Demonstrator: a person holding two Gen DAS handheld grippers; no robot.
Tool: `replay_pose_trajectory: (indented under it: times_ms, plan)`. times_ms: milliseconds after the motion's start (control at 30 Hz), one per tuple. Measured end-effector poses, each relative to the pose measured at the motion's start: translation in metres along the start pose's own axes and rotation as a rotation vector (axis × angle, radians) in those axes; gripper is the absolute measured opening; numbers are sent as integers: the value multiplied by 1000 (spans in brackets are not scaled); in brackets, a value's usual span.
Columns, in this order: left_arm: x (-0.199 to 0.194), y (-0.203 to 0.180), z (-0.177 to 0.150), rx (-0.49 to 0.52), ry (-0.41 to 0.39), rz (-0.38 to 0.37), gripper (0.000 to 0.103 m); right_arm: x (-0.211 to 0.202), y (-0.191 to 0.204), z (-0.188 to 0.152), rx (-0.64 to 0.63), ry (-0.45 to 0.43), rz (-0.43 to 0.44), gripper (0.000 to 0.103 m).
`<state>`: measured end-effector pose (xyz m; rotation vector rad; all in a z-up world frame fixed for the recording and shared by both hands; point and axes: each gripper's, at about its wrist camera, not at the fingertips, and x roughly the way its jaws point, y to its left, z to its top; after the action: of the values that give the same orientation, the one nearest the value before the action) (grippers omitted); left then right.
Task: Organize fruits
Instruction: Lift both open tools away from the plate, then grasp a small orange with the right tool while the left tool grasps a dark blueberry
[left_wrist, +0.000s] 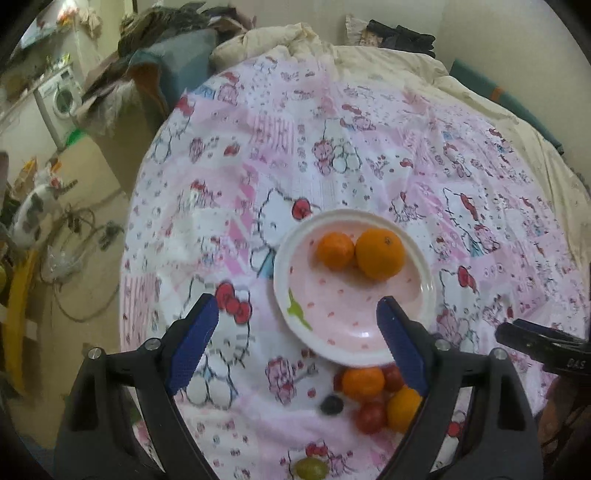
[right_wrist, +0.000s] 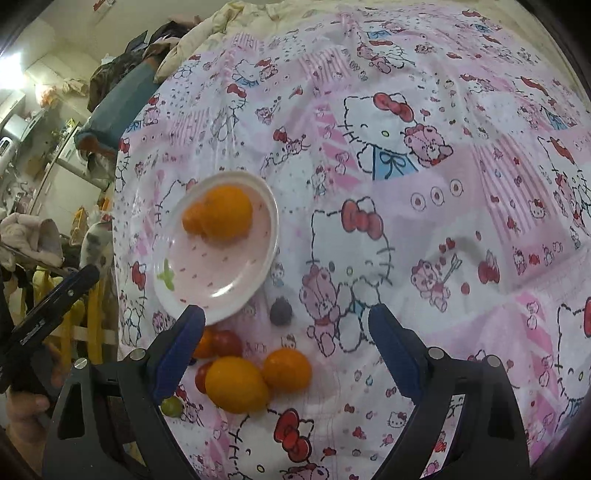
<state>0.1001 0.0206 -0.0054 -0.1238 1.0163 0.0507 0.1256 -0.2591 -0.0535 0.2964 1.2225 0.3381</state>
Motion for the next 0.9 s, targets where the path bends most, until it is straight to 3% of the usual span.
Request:
replay_pose_trajectory:
  times_ms: [300,667,900]
  plan:
    - [-13,9,-20,-29,7,17,85,-5,13,-19,-60,-70,-18,92]
    - [-8,17,-33,-60,69,-10,85,-1,19,-25,-107,-62,-51,92]
    - [4,11,-39,-10,72,-11,85,0,30,-30,-154,-54,-47,92]
